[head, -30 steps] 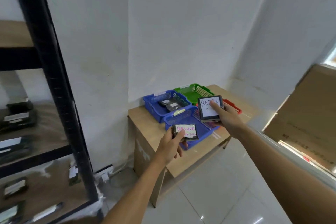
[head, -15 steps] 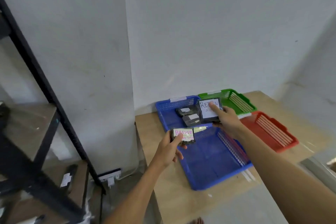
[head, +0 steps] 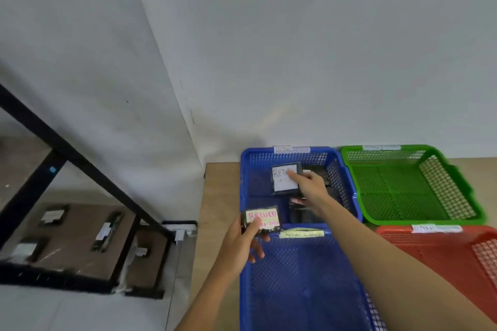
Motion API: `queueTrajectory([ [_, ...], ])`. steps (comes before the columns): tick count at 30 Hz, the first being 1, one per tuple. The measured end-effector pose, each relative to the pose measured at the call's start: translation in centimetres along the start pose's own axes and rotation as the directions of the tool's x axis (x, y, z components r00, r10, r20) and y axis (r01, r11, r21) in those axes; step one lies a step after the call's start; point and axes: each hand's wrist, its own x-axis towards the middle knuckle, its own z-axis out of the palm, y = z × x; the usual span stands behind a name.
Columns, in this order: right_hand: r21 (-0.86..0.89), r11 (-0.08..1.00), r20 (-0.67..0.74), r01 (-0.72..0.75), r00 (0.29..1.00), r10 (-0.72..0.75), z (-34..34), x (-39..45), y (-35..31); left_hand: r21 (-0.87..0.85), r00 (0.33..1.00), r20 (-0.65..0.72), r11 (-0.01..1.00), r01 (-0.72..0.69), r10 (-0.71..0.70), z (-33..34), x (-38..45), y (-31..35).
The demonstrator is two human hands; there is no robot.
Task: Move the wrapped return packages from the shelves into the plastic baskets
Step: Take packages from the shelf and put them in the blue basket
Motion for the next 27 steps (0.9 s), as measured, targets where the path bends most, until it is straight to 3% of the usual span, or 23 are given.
queueTrajectory([
  [16, -0.507, 0.861, -0.083, -0.022, 0.996, -0.023, 7.2, 9.9, 1.6, -0.154, 0.986, -0.148, 0.987, 0.051, -0.073, -2.3, 4.1, -0.8],
  [27, -0.561, 0.826, -0.084, 0.057, 0.989, -0.126, 5.0, 9.8, -0.7, -0.140, 0.998, -0.049, 0.990, 0.025, -0.032, -2.3, 6.3, -0.8],
])
